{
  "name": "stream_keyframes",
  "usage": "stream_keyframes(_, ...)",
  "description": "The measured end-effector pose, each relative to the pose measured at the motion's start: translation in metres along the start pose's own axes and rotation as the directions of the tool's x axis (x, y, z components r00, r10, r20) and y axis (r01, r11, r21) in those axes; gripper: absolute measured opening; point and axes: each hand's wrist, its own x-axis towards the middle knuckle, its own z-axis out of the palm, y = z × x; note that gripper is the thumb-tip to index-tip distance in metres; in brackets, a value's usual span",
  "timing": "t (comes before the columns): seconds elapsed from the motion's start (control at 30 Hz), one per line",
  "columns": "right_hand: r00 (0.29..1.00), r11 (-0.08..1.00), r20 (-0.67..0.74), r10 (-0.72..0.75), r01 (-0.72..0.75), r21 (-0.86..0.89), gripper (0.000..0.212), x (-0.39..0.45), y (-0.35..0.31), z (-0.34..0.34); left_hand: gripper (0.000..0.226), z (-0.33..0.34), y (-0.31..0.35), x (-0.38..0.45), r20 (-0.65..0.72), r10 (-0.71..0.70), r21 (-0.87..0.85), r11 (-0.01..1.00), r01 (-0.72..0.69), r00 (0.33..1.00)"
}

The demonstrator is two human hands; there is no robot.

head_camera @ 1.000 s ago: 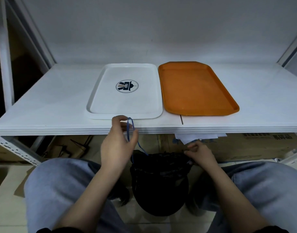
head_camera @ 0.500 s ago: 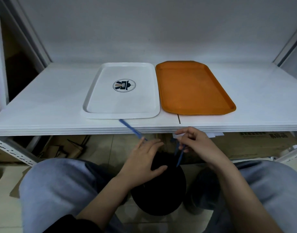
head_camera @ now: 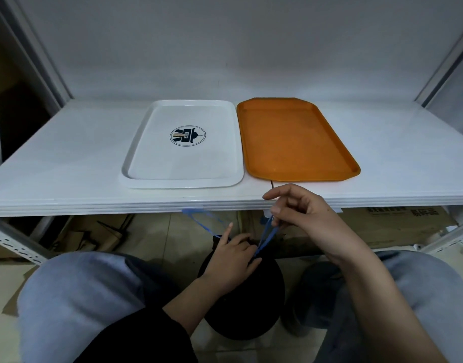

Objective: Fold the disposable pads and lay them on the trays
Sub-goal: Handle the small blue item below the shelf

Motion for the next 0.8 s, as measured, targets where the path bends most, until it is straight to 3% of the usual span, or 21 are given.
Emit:
stream_keyframes(0.2, 0.986, 0.996, -0.167, -0.004, 0.020, 0.092, 0.020, 0.001, 0.004, -0.006, 0.034, 0.011, 0.002, -0.003, -0.047, -0.004, 0.100, 0.995, 0.008, 0.999)
stream_keyframes(0.37, 0.980, 0.988, -0.197, 0.041, -0.011, 0.153, 0.017, 0.001, 0.009, -0.001, 0.033, 0.022, 0.000, -0.005, -0.067, -0.017, 0.067, 0.998, 0.022, 0.998)
stream_keyframes(0.47, 0.981, 0.988, -0.192, 0.039, -0.010, 0.152, 0.016, 0.003, 0.008, 0.001, 0.046, 0.018, -0.003, -0.018, -0.182, -0.056, -0.091, 0.995, 0.040, 0.982)
stream_keyframes(0.53, 0.989, 0.992, -0.144, 0.021, -0.003, 0.123, 0.017, 0.002, 0.005, 0.001, 0.056, 0.009, -0.003, -0.025, -0.277, -0.275, -0.306, 0.933, 0.186, 0.921)
stream_keyframes(0.6, 0.996, 0.994, -0.091, 0.007, 0.003, 0.105, 0.018, 0.002, 0.004, 0.004, 0.055, -0.008, -0.001, -0.024, -0.253, -0.646, -0.520, 0.719, 0.462, 0.720)
stream_keyframes(0.67, 0.998, 0.995, -0.058, -0.002, 0.007, 0.097, 0.019, 0.002, 0.003, 0.006, 0.052, -0.019, -0.003, -0.011, -0.018, -0.871, -0.650, 0.384, 0.656, 0.491)
stream_keyframes(0.73, 0.999, 0.995, -0.038, -0.008, 0.011, 0.095, 0.020, 0.001, 0.002, 0.006, 0.067, -0.015, -0.017, 0.002, 0.284, -0.876, -0.673, 0.107, 0.732, 0.389)
stream_keyframes(0.8, 1.000, 0.996, -0.011, -0.013, 0.014, 0.086, 0.021, 0.001, 0.001, 0.004, 0.081, -0.004, -0.035, 0.013, 0.482, -0.797, -0.704, -0.105, 0.703, 0.363)
